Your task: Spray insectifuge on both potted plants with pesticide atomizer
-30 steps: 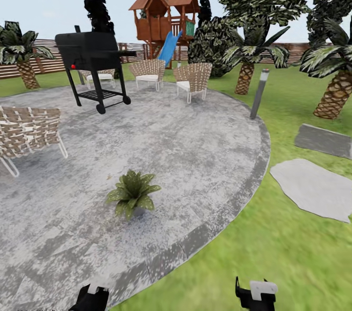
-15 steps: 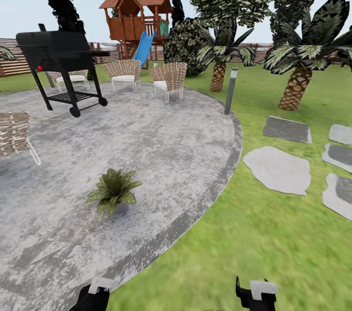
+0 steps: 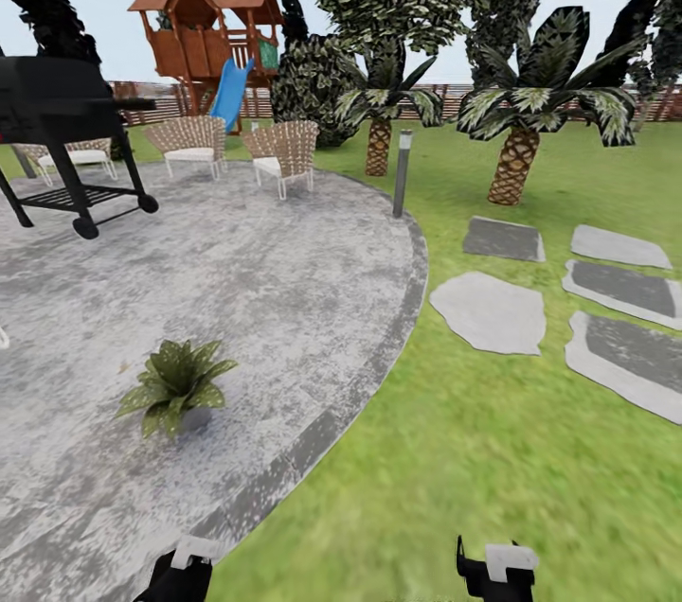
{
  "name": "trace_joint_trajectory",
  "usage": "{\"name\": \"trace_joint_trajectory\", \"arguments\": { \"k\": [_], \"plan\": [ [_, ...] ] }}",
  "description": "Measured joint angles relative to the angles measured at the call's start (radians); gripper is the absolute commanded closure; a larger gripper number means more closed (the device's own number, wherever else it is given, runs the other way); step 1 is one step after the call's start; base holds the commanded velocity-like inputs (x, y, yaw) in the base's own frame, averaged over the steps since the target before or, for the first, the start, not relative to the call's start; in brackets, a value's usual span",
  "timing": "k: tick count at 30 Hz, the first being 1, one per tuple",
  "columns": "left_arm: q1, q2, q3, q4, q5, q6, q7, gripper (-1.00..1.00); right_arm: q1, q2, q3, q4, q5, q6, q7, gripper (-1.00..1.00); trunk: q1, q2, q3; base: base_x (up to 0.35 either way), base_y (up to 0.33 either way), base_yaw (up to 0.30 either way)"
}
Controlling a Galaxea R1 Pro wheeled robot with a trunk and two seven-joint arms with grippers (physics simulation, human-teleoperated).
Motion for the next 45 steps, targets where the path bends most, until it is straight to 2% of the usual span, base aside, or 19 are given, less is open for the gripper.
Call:
{"name": "trace_joint_trajectory", "arguments": {
  "k": [14,45],
  "plan": [
    [0.0,-0.001,0.0,0.0,0.0,0.001,0.0,1.0,0.0,0.0,0.0,0.0,0.0,0.0,0.0,-1.0,0.0,0.0,0.0,0.017,-0.008,-0.291],
    [0.0,-0.002,0.0,0.0,-0.001,0.002,0.0,1.0,0.0,0.0,0.0,0.002,0.001,0.0,0.001,-1.0,0.0,0.0,0.0,0.228,-0.19,-0.291]
  ]
}}
